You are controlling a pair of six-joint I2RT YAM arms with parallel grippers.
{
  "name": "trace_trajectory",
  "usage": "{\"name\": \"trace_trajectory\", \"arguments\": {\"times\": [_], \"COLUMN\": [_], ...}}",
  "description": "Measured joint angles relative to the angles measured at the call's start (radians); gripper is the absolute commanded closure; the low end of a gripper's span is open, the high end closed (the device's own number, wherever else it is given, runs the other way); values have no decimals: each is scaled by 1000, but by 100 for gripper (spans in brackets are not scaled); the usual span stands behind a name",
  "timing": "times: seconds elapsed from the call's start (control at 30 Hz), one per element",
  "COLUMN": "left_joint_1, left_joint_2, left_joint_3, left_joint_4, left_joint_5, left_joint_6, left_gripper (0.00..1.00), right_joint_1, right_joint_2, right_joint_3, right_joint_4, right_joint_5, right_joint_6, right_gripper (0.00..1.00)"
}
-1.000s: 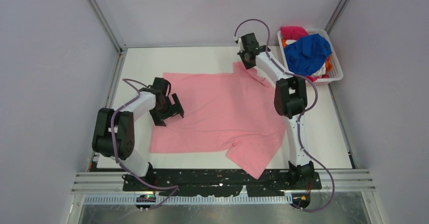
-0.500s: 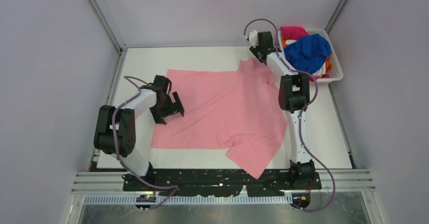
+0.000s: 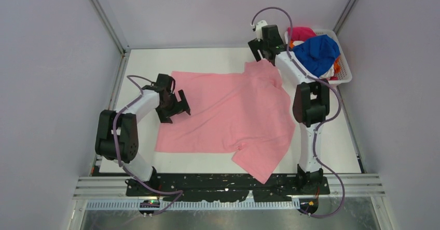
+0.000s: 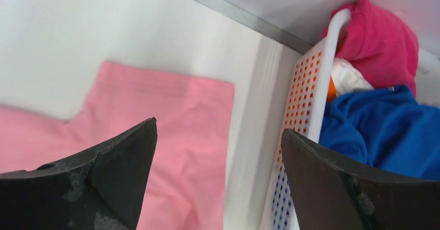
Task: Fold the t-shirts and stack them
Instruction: Flatten out the tshirt
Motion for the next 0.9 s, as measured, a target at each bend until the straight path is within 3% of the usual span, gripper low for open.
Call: {"name": "trace_trajectory", "arguments": {"times": [0.1, 0.23, 0.33, 0.53, 0.9], "left_joint_1": [0, 0, 0, 0, 16], "left_joint_2": [-34, -98, -124, -92, 63], "left_joint_3": [16, 17, 15, 15, 45], "left_joint_4": [-5, -4, 2, 17, 28], "left_joint_5": [-1, -2, 0, 20, 29], "left_joint_6": [11, 14, 14, 14, 14], "left_gripper": [0, 0, 0, 0, 0], "right_joint_1": [16, 21, 15, 8, -41], "right_joint_2": [-170, -455, -536, -412, -108], "right_joint_3": [-114, -436, -601, -631, -381], "right_joint_4": [-29, 10, 18, -25, -114], "right_joint_5": [-25, -113, -166, -200, -259], "right_joint_6": [155, 356, 449, 525, 586], "right_gripper": [5, 5, 5, 5, 4]}}
